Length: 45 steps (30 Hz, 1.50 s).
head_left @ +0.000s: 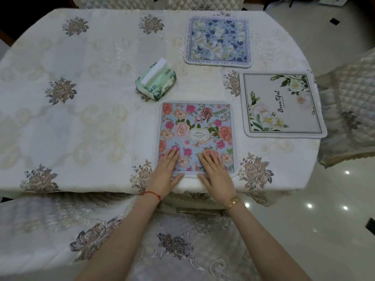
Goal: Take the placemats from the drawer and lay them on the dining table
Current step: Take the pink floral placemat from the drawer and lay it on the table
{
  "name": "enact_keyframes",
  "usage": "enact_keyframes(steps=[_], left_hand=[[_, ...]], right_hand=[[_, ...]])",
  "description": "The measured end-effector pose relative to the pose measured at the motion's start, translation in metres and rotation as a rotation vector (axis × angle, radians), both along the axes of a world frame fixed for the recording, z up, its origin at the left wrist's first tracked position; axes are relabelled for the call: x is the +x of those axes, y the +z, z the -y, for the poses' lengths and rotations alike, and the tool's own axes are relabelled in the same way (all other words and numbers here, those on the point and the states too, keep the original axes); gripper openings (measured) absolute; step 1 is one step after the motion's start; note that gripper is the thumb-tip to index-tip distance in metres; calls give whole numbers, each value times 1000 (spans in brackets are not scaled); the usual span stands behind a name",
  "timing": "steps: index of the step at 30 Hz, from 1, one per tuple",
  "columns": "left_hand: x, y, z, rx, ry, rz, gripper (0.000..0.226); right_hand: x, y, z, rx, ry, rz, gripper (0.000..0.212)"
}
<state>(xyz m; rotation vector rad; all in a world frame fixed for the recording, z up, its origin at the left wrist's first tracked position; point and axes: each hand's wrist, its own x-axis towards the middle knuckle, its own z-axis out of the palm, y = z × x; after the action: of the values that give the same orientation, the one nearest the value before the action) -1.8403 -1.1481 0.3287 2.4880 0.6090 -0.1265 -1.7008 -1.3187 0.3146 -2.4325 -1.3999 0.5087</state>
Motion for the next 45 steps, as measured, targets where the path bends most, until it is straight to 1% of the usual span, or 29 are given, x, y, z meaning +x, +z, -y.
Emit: enact_keyframes(steps=[3,8,11,15,19,22,25,27,29,32,36,38,40,41,45], left_hand=[[-4,-1,-2,13,15,-12,76],[-21,-1,-10,14,81,2,74],[-26,2,-16,20,92,-18,75],[-19,10,-32,28,176,-18,77],[9,19,-49,21,87,50,76],[38,16,-61,19,19,46,76],[57,8,-70,12,-19,11,78],[61,3,-72,-7,-18,4,80],[60,-2,-72,4,-19,24,81],[53,-5,-75,46,-14,44,80],[39,-2,-82,108,11,68,81],[36,0,-88,153,24,63,82],[41,2,-96,158,35,81,81],[48,5,-100,146,31,95,79],[94,9,-115,112,-13,104,77]], right_hand=[[7,2,14,8,-14,-25,62],[25,8,48,10,-121,-73,61],[29,12,57,-8,-120,-46,61],[39,26,42,48,-238,28,63],[60,34,-12,77,-162,-33,65],[71,27,-53,19,-64,-41,69],[77,14,-70,-51,8,-18,76],[79,9,-69,-37,17,-7,80],[83,6,-63,-16,20,0,79],[92,9,-48,-13,-6,-5,77],[106,14,-24,-43,-34,34,78],[110,14,-22,-35,-85,53,78],[114,17,-32,-14,-148,56,78],[116,19,-41,-6,-147,60,77],[122,23,-101,1,-37,38,72]])
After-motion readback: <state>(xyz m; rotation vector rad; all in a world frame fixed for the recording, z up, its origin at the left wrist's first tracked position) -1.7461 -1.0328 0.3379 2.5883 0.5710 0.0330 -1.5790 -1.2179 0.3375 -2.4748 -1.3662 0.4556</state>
